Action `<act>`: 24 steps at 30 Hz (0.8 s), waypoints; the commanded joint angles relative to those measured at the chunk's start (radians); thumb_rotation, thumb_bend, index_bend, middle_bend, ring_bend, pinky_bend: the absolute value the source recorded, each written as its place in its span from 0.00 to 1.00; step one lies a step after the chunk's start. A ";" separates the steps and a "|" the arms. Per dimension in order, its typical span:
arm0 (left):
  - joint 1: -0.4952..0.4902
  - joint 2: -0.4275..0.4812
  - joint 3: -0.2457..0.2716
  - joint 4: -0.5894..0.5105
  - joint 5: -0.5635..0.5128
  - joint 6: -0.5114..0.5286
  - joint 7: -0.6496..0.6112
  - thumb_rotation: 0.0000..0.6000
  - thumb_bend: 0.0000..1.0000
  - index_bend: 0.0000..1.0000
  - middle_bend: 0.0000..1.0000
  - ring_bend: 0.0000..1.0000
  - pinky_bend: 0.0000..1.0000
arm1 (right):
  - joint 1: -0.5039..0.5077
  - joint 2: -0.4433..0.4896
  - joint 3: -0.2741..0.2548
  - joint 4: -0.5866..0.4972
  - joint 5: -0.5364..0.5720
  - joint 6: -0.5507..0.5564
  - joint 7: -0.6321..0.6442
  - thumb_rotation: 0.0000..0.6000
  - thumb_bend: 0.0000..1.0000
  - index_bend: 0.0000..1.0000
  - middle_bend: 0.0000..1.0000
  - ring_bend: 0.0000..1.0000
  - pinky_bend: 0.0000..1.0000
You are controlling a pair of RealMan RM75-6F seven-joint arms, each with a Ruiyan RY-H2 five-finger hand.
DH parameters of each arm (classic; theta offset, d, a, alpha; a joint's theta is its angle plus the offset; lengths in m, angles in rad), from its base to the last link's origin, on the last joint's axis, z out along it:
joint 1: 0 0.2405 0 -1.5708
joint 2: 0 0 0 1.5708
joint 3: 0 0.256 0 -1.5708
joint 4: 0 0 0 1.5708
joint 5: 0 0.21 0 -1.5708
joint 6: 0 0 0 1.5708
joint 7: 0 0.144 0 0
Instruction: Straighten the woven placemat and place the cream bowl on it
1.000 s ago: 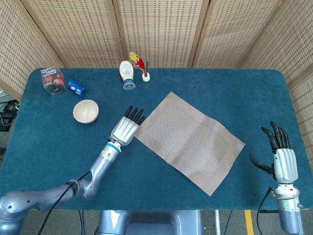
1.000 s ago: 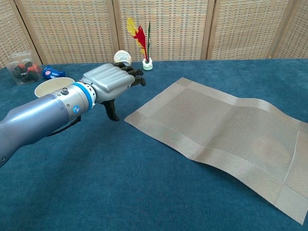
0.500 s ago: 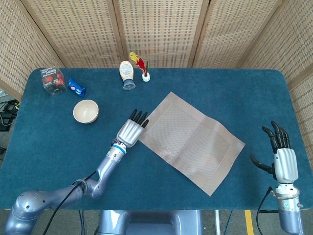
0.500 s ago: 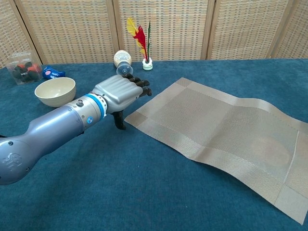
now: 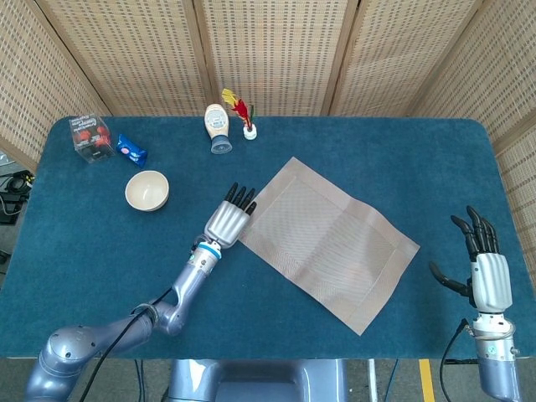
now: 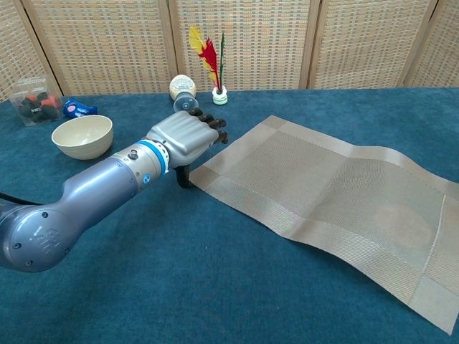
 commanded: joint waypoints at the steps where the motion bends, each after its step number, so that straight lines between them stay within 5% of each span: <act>1: -0.007 -0.019 0.005 0.025 0.002 -0.009 -0.014 1.00 0.24 0.17 0.00 0.00 0.00 | -0.001 -0.001 0.001 0.001 0.000 0.002 0.001 1.00 0.38 0.17 0.00 0.00 0.00; 15: -0.007 -0.034 0.021 0.048 0.042 0.022 -0.062 1.00 0.48 0.17 0.00 0.00 0.00 | -0.005 0.000 0.002 -0.004 -0.007 0.011 0.009 1.00 0.38 0.18 0.00 0.00 0.00; 24: -0.006 -0.038 0.037 0.059 0.092 0.074 -0.078 1.00 0.50 0.11 0.00 0.00 0.00 | -0.006 0.003 0.001 -0.010 -0.010 0.013 0.012 1.00 0.38 0.20 0.00 0.00 0.00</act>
